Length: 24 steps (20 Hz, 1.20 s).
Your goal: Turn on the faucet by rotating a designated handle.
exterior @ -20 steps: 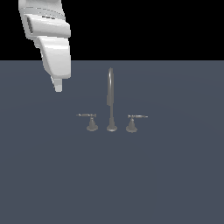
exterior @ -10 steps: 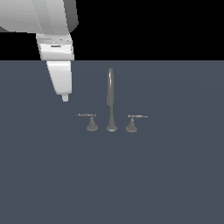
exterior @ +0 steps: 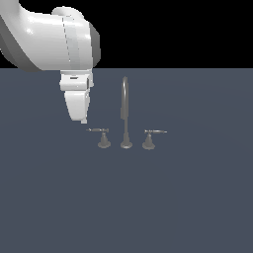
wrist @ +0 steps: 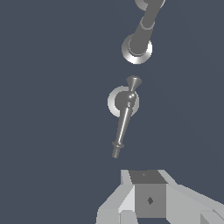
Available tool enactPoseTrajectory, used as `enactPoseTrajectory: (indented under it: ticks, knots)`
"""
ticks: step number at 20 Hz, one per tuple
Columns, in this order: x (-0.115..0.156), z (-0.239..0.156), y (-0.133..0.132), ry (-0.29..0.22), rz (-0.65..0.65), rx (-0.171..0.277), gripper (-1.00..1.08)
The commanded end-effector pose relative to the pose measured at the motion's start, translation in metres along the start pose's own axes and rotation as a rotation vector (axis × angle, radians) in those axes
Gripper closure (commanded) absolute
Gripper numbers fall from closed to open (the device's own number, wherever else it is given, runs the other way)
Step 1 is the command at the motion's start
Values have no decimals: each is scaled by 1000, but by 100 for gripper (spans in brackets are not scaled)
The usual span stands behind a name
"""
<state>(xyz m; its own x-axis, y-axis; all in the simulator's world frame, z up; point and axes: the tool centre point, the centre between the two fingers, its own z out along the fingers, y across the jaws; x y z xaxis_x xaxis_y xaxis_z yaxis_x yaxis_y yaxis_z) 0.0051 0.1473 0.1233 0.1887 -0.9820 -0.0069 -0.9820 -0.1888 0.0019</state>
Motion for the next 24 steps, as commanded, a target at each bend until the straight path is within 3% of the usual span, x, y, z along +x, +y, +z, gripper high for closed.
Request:
enactPoseTrajectory:
  ticks: [1, 12, 24]
  knots:
    - [7, 14, -12, 4, 55, 1, 108]
    - [31, 54, -47, 8, 224, 3, 108]
    - [35, 58, -52, 7, 247, 3, 108]
